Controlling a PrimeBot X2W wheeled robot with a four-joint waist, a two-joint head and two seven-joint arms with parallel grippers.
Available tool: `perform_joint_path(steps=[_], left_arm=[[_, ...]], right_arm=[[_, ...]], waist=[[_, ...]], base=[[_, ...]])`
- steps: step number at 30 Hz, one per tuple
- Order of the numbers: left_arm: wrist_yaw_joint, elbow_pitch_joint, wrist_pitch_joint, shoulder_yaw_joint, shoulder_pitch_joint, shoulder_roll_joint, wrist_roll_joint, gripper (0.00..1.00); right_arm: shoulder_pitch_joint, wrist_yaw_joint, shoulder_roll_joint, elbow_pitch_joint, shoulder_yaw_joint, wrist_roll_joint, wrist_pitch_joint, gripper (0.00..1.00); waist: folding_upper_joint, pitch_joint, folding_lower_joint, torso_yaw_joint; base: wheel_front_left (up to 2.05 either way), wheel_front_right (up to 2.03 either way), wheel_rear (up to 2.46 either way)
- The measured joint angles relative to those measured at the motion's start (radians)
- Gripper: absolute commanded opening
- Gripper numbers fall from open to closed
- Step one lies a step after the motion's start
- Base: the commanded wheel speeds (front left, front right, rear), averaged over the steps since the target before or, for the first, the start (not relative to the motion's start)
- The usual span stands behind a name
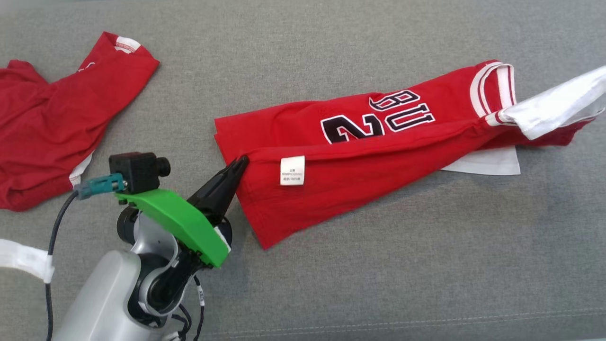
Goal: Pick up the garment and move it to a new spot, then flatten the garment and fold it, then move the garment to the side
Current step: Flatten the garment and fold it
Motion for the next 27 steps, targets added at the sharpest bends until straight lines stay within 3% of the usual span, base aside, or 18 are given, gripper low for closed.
perform_joint_path(steps=[3,7,16,20,25,27], left_arm=[[0.003,0.067,0.03,-0.004,-0.039,-0.011,-0.008,0.0],[0.002,0.136,0.054,-0.009,-0.097,-0.011,-0.009,0.0],[-0.038,0.245,0.074,-0.013,-0.154,-0.033,-0.034,0.18],[-0.059,0.28,0.069,-0.007,-0.159,-0.044,-0.037,0.2],[-0.072,0.309,0.048,0.007,-0.161,-0.045,-0.041,0.1],[-0.076,0.316,0.047,0.01,-0.168,-0.046,-0.046,0.0]], right_arm=[[-0.018,-0.024,0.017,0.037,0.026,-0.011,0.009,0.0],[-0.057,-0.023,0.049,0.063,0.066,-0.021,0.014,0.0],[-0.097,-0.018,0.084,0.141,0.095,-0.044,0.007,0.0],[-0.097,-0.015,0.104,0.165,0.1,-0.044,-0.005,0.0],[-0.097,-0.006,0.112,0.196,0.105,-0.045,-0.019,0.0],[-0.097,0.0,0.108,0.201,0.104,-0.048,-0.02,0.0]], waist=[[0.0,0.034,0.0,0.005],[0.0,0.082,0.0,0.01],[0.0,0.148,0.0,0.003],[0.0,0.147,0.0,0.001],[0.0,0.132,0.0,0.0],[0.0,0.127,0.0,0.002]], base=[[0.0,0.0,0.0],[0.0,0.0,0.0],[0.0,0.0,0.0],[0.0,0.0,0.0],[0.0,0.0,0.0],[0.0,0.0,0.0]])
